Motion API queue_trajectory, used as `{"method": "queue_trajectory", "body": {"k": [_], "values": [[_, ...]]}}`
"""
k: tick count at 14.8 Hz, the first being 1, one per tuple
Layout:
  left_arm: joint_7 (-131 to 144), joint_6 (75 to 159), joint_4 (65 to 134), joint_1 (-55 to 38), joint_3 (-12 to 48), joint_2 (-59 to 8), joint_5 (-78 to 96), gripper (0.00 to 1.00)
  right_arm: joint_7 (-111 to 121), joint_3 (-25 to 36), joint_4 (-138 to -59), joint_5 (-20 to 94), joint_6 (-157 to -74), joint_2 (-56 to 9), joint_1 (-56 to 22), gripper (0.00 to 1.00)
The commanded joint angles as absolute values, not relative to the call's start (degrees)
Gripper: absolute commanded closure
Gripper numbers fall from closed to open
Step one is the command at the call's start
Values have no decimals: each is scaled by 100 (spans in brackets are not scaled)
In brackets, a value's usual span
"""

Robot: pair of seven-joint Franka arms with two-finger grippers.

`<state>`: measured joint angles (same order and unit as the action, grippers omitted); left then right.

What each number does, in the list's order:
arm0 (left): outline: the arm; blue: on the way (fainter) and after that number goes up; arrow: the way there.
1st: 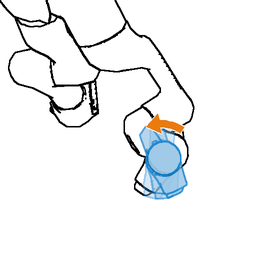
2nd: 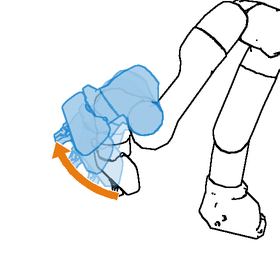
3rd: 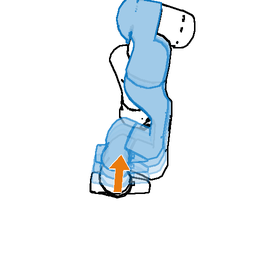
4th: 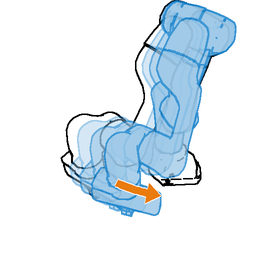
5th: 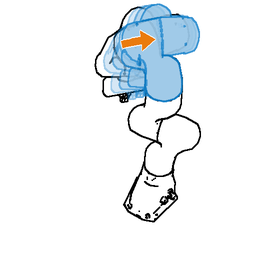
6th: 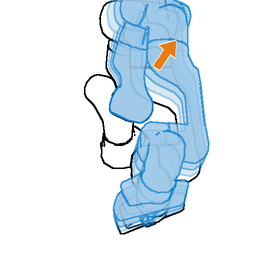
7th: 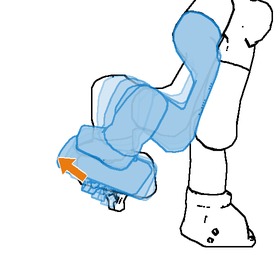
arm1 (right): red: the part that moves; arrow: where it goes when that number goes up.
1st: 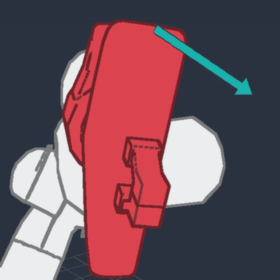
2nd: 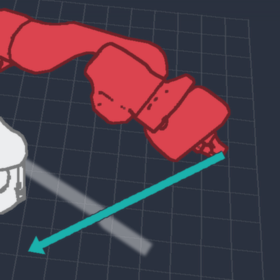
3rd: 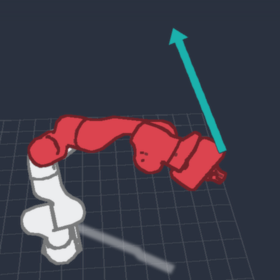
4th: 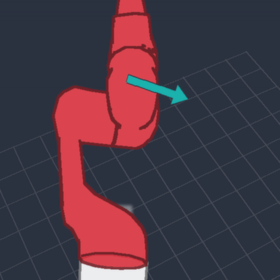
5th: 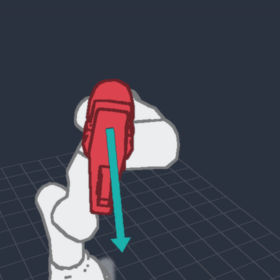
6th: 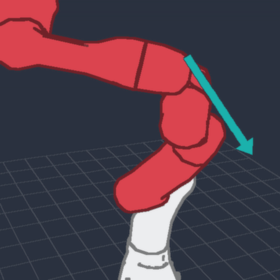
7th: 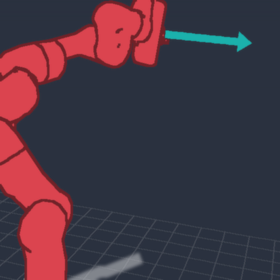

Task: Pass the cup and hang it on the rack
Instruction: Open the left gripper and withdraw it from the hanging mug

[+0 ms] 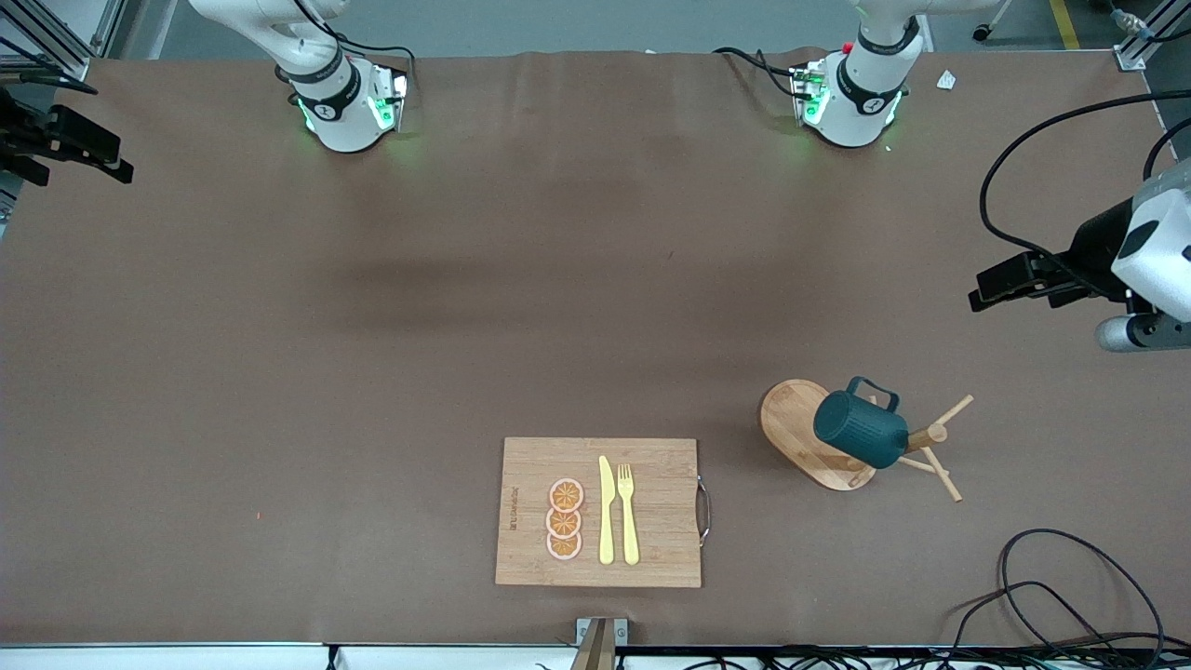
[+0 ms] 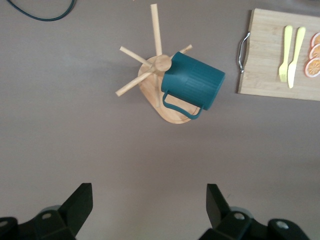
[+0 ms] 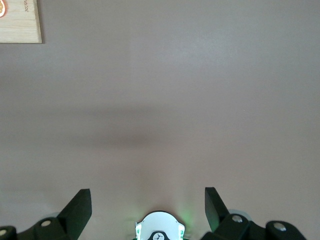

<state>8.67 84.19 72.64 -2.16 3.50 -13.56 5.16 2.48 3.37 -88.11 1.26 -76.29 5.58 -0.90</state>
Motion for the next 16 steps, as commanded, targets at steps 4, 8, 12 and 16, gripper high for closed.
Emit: {"method": "queue_trajectory", "body": {"k": [4,8,12,16], "values": [[501,8490,7988,-158,395,-678,176,0,229,334,-8868,114,-7611,624,-114,0],[545,8490,8550,-219,431,-160,167,0,229,334,-8868,114,-7611,624,-114,0],[536,8438,8666,-211,431,0,167,0,229,334,-8868,114,-7611,624,-114,0],[589,8385,8666,-500,360,26,71,0,229,334,-8868,114,-7611,624,-114,0]]}}
